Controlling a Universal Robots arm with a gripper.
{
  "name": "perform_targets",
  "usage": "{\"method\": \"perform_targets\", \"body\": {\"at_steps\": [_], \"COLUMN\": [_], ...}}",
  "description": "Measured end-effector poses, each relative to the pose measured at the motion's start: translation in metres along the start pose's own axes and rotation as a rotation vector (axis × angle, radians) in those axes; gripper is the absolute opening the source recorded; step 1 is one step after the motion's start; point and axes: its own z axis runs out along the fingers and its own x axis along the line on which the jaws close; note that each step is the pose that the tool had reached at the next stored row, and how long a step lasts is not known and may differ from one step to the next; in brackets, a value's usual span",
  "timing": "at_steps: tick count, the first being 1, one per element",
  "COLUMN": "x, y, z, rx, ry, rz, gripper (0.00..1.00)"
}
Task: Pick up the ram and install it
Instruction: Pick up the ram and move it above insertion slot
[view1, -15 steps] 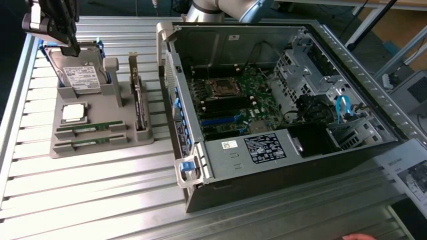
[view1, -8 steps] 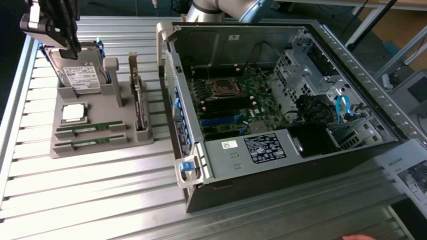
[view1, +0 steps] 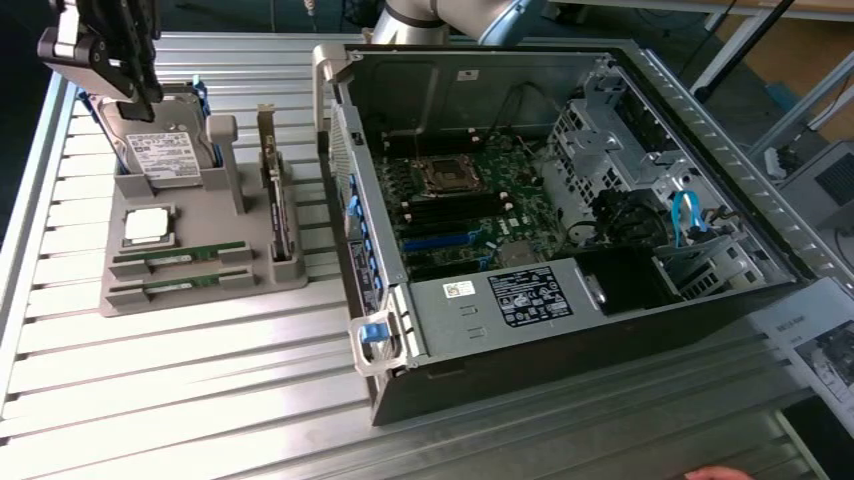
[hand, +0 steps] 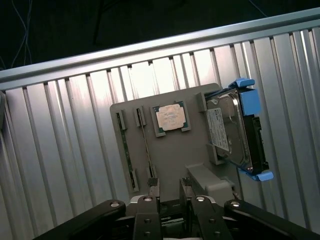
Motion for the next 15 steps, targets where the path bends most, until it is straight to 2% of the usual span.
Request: {"method": "perform_targets", "body": {"at_steps": [5, 11, 15], "x": [0.0034, 0.0035, 0.0035], "y": [-0.0007, -0.0007, -0.0007], "z": [-0.0002, -0.0002, -0.0001], "rx": [-0.0012, -0.0012, -0.0019], "ry": [-0.0047, -0.0048, -0.0039], "rz": [-0.005, -0.006, -0.028], "gripper": [0.30, 0.30, 0.30]}}
